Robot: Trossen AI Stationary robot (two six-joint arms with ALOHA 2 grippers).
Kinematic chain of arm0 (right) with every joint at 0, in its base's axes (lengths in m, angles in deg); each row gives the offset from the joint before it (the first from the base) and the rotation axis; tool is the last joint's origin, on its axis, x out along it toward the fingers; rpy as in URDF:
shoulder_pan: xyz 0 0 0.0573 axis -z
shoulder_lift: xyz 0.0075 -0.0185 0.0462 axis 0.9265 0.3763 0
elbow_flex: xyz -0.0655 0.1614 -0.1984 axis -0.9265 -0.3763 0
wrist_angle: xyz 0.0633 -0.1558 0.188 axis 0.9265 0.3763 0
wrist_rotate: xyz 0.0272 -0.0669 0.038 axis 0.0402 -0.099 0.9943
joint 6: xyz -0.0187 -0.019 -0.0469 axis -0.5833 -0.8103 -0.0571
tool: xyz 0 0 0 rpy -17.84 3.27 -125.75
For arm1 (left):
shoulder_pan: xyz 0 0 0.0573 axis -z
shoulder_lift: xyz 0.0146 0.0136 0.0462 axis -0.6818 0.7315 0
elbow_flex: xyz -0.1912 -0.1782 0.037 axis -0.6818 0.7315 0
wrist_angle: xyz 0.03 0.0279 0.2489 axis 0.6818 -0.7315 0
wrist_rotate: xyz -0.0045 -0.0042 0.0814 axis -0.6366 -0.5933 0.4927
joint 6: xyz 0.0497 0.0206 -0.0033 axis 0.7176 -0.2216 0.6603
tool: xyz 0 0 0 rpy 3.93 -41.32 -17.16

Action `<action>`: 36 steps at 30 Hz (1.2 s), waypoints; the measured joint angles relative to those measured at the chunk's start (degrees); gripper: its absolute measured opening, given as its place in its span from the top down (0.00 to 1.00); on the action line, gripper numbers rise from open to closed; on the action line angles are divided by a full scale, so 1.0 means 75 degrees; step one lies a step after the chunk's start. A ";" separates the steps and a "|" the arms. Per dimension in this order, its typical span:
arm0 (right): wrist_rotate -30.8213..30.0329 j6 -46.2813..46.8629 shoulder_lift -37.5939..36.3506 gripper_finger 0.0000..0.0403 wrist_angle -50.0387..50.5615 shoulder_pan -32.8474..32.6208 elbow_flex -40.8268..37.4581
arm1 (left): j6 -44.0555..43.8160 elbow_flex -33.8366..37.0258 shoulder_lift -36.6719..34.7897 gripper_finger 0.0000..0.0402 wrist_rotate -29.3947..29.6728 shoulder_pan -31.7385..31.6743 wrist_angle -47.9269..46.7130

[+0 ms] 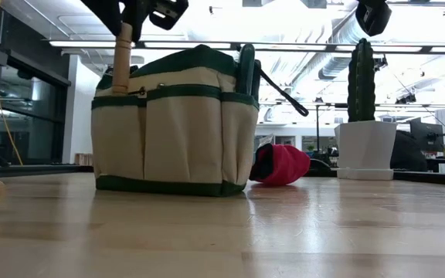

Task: Pick & Place Garden tools in Gardening bag
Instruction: Put the left light brown trowel into the gardening bag

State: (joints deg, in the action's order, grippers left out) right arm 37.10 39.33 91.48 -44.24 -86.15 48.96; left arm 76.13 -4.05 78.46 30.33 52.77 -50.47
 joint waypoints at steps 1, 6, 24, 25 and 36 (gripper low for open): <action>0.0000 -0.0001 0.0002 0.65 0.0005 0.0002 0.0000 | 0.0031 0.0069 -0.0066 0.84 0.0002 -0.0012 0.0019; 0.0000 0.0002 0.0002 0.65 0.0055 0.0001 0.0000 | 0.0065 0.0361 -0.0228 0.82 0.0052 -0.0015 0.0119; 0.0000 0.0001 0.0002 0.65 0.0061 0.0001 0.0000 | 0.0018 0.0695 -0.0609 0.71 0.0400 -0.0006 0.0396; 0.0000 -0.0001 0.0002 0.65 0.0058 0.0002 0.0000 | 0.0000 0.0695 -0.0647 0.68 0.0413 -0.0006 0.0352; 0.0000 0.0002 0.0002 0.65 0.0060 0.0002 0.0000 | -0.0434 0.0678 -0.1147 0.45 0.1133 0.0064 0.0260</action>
State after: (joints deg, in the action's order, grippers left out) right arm 37.10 39.35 91.49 -43.79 -86.13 48.96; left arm 72.88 1.04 69.86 38.82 53.25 -48.52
